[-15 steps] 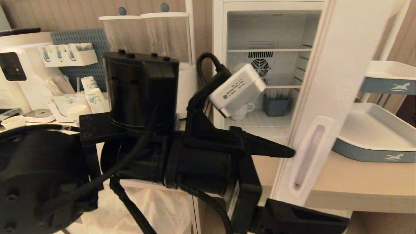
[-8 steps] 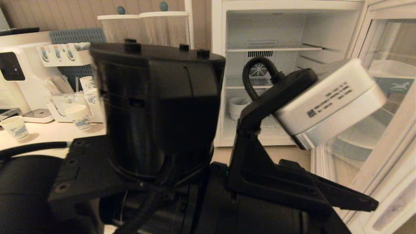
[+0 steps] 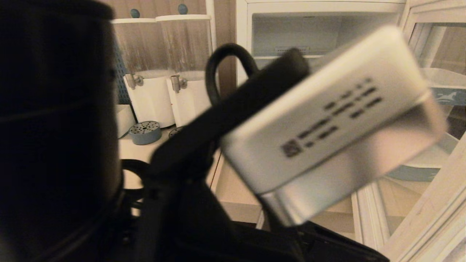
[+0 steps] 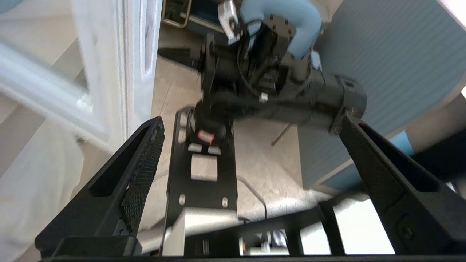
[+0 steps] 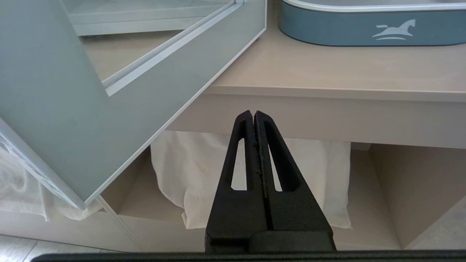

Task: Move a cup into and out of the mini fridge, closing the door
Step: Open the freezer door, then take the ceramic cup out of the freezer

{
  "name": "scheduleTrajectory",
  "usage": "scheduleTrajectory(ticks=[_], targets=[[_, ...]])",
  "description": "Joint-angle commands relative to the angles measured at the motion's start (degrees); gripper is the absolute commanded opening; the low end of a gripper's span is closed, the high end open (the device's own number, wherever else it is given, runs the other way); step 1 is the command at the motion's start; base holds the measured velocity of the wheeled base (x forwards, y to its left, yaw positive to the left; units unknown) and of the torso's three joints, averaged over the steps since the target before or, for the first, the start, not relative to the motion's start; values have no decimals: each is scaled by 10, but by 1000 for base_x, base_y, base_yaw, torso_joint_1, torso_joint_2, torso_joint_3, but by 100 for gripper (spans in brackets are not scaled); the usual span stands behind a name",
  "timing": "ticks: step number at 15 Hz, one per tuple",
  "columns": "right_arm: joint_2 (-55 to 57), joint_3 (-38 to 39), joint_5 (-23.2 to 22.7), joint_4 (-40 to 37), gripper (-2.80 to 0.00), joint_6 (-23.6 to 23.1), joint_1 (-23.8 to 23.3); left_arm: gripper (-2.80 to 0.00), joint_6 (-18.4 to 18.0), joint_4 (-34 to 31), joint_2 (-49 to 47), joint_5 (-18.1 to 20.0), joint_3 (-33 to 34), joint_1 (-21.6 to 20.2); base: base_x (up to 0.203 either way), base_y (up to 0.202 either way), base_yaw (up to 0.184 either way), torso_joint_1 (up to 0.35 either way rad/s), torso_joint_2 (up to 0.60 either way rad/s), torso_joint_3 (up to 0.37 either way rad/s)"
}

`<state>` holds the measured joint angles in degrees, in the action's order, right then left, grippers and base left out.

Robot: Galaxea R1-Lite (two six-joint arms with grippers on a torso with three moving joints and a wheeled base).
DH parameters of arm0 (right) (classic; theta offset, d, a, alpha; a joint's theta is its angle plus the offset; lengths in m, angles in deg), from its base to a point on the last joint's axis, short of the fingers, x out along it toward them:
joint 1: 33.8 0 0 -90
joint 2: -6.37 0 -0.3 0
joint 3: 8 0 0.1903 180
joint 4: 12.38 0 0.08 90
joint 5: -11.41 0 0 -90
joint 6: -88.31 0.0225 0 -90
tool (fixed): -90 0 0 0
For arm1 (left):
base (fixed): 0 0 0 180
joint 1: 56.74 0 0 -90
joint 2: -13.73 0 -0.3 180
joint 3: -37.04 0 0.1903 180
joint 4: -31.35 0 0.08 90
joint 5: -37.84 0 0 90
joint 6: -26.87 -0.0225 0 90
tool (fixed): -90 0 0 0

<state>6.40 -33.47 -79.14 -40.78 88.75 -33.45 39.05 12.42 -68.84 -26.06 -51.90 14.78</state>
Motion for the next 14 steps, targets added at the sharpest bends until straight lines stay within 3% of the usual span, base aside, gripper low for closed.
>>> scheduleTrajectory(ticks=[1, 5, 6, 7, 9, 10, 12, 14], targets=[[1, 0, 0, -1, -280, 0, 0, 0, -10, -55, 58, 6, 4, -7, 0, 0, 0, 0, 0, 0], [1, 0, 0, -1, -280, 0, 0, 0, -47, -111, 106, 11, 10, -48, 0, 0, 0, 0, 0, 0], [1, 0, 0, -1, -280, 0, 0, 0, -50, -130, 115, -4, 17, -60, 0, 0, 0, 0, 0, 0], [1, 0, 0, -1, -280, 0, 0, 0, -51, -148, 127, -58, 39, -90, 0, 0, 0, 0, 0, 0], [1, 0, 0, -1, -280, 0, 0, 0, -50, -149, 141, -213, 118, -137, 0, 0, 0, 0, 0, 0], [1, 0, 0, -1, -280, 0, 0, -280, -51, -118, 144, -266, 165, -168, 0, 0, 0, 0, 0, 0], [1, 0, -1, 0, -280, 0, 0, -280, -60, 13, 141, -332, 251, -253, 0, 0, 0, 0, 0, 0], [1, 0, -1, 0, -280, 1, 0, -280, -69, 82, 139, -371, 289, -329, 0, 0, 0, 0, 0, 0]])
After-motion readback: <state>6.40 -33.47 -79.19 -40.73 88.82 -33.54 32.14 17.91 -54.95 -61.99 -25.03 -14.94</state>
